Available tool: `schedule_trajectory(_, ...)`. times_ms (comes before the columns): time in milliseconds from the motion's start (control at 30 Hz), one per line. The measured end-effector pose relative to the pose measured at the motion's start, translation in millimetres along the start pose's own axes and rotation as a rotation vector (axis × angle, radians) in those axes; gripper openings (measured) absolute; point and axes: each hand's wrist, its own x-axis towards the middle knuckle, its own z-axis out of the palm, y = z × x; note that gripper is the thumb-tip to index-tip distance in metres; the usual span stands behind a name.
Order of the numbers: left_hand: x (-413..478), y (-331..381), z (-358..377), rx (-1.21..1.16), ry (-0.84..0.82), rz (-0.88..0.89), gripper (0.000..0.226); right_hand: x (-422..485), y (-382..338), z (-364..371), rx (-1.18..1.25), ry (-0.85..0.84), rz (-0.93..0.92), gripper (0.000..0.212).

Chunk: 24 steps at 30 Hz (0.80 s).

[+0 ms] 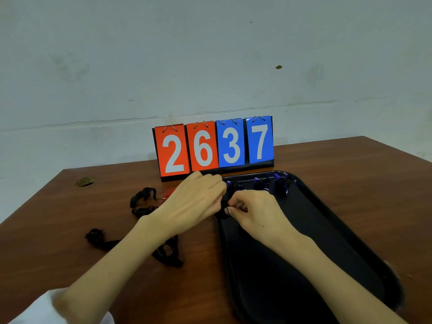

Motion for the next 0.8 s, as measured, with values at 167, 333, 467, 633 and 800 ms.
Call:
schedule_trajectory(167,-4,-3,-4,-0.184,0.018,-0.178,0.006,-1,-5,-5,0.05,0.031,-0.012,0.013)
schedule_trajectory(333,-1,11,1,-0.472,0.008,-0.328,0.008,-10,-1,-22,0.037,0.04,0.137,0.015)
schedule_trajectory(467,-1,30,13,-0.552,-0.03,-0.334,0.028,-36,23,-46,0.146,0.256,0.386,0.013)
schedule_trajectory(633,-8,52,39,-0.4,-0.169,-0.192,0.049,-58,45,-50,-0.007,0.3,0.605,0.021)
schedule_trajectory(800,-9,51,49,-0.557,-0.245,-0.29,0.052,-57,49,-39,-0.076,0.252,0.623,0.009)
